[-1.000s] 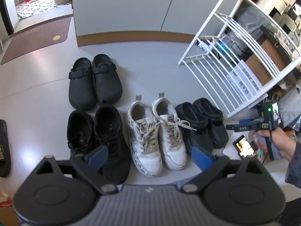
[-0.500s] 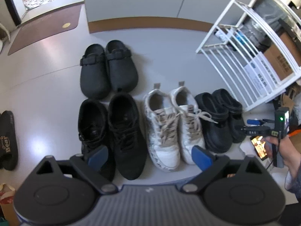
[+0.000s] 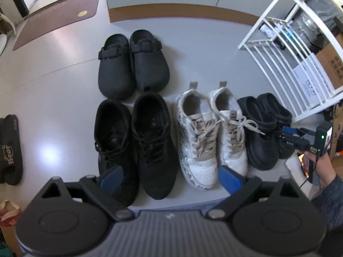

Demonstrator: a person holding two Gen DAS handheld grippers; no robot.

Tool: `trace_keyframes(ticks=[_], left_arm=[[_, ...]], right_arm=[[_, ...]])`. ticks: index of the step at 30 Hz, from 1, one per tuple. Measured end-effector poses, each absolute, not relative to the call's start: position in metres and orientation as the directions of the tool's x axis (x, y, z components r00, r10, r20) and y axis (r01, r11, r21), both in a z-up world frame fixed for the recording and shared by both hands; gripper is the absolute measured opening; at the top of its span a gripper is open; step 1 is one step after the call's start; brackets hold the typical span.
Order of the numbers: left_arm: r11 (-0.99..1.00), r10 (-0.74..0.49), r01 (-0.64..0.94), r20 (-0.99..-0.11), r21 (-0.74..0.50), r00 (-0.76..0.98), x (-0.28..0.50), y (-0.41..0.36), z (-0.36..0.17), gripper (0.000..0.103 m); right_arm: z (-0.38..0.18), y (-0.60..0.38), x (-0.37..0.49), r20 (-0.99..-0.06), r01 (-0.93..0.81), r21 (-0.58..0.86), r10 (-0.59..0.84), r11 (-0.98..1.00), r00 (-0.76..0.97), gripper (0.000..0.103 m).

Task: Organize scattered shoes
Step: 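Close the right tool on both black crocs and lift them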

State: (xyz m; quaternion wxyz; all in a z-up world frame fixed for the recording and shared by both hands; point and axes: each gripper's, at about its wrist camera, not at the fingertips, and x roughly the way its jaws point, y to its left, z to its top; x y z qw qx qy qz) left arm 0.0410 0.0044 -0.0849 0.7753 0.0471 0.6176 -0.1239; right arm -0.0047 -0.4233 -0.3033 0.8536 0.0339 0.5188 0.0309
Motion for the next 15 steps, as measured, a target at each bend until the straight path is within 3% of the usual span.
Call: trace_keyframes(ticks=[10, 12, 15], left_arm=[[0.962, -0.140, 0.258, -0.972, -0.089, 0.187, 0.045, -0.002, -0.089, 0.097], [0.962, -0.142, 0.258, -0.972, -0.091, 0.185, 0.046, -0.003, -0.089, 0.097], [0.964, -0.141, 0.252, -0.973, -0.091, 0.185, 0.046, -0.003, -0.089, 0.097]], right_arm=[[-0.333, -0.418, 0.012, -0.886, -0.064, 0.042, 0.067, 0.997, 0.458, 0.059], [-0.340, -0.417, 0.011, -0.884, -0.052, 0.049, 0.067, 0.997, 0.463, 0.054], [-0.342, -0.425, 0.009, -0.871, -0.030, 0.077, 0.082, 0.997, 0.485, 0.037]])
